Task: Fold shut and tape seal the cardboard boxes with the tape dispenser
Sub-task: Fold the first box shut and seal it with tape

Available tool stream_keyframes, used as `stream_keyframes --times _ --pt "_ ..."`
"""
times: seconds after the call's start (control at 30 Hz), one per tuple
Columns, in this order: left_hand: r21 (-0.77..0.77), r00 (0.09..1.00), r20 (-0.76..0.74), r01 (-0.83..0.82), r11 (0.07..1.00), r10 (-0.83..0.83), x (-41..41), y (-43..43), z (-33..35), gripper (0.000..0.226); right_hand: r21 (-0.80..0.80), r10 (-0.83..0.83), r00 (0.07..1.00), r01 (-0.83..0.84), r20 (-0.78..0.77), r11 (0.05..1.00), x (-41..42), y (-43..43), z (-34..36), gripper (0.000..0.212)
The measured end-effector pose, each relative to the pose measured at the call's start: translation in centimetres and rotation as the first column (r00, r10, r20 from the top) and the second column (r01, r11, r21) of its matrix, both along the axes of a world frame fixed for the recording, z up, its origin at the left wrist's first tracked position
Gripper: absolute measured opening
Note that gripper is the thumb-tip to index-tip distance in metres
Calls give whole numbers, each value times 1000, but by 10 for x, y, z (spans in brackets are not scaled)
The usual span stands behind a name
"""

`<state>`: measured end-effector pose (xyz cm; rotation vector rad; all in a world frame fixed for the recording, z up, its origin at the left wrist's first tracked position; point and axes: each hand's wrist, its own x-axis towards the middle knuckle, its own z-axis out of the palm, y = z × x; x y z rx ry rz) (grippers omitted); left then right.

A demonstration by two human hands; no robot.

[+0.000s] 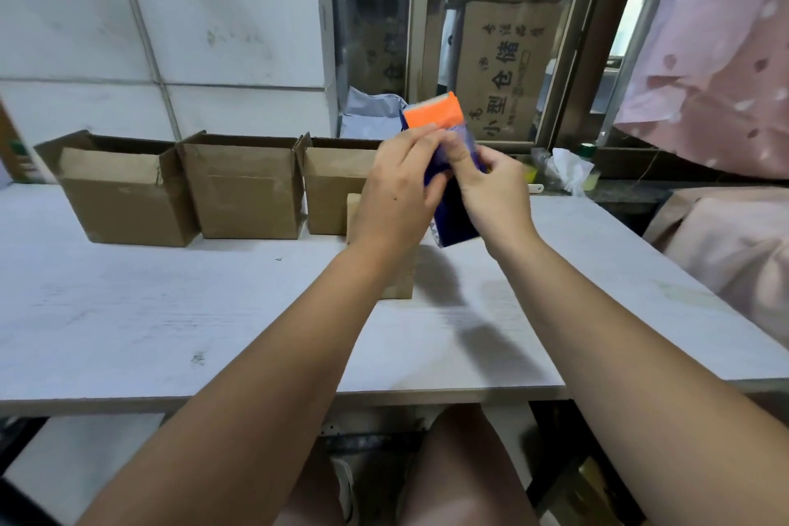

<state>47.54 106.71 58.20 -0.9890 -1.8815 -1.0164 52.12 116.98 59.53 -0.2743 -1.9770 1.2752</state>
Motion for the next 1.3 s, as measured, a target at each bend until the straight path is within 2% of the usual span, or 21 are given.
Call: stream_keyframes --times 0.1,0.23,0.3,0.37,0.43,0.5,0.57,0.67,0.77,0.87,0.97,1.07,1.17,1.3 --pt "86 998 48 -34 996 30 -2 -1 6 29 8 83 997 -83 0 996 5 -7 4 45" --pt "252 993 118 -7 968 -24 1 -9 23 21 -16 254 967 -254 29 967 8 -8 7 40" --pt "312 983 176 -5 950 -52 2 -13 33 22 -22 319 947 -318 31 948 10 -9 7 51" --pt "336 974 215 -5 942 -72 4 -17 41 21 20 326 944 -327 60 945 12 -9 7 80" --pt "345 976 212 -18 938 -59 7 -21 48 20 195 222 962 -252 162 948 14 -10 7 107" --pt "342 980 194 -38 939 -31 9 -26 54 20 430 27 971 -129 236 894 15 -9 6 115" --pt "342 984 181 -62 938 -1 9 -33 58 21 527 -107 968 -30 227 849 14 -7 4 107" --pt "339 986 145 -123 933 78 6 -45 60 25 606 -238 957 91 165 790 8 4 -2 84" --pt "379 960 272 -170 910 65 4 -55 56 22 610 -261 959 144 107 780 5 16 -9 78" --pt "488 894 444 -181 854 -64 0 -63 46 26 649 -279 956 158 87 744 6 20 -13 87" --pt "511 795 590 -229 829 -144 -11 -70 27 28 711 -234 970 118 68 693 12 23 -14 95" --pt "578 702 653 -219 786 -285 -14 -75 5 25 746 -201 977 84 68 661 16 29 -15 92" --pt "602 635 690 -237 763 -347 -7 -79 -12 20 761 -193 980 96 39 641 16 35 -20 89" --pt "587 399 791 -276 761 -465 5 -84 -32 8 744 -186 981 89 48 663 15 42 -25 78"
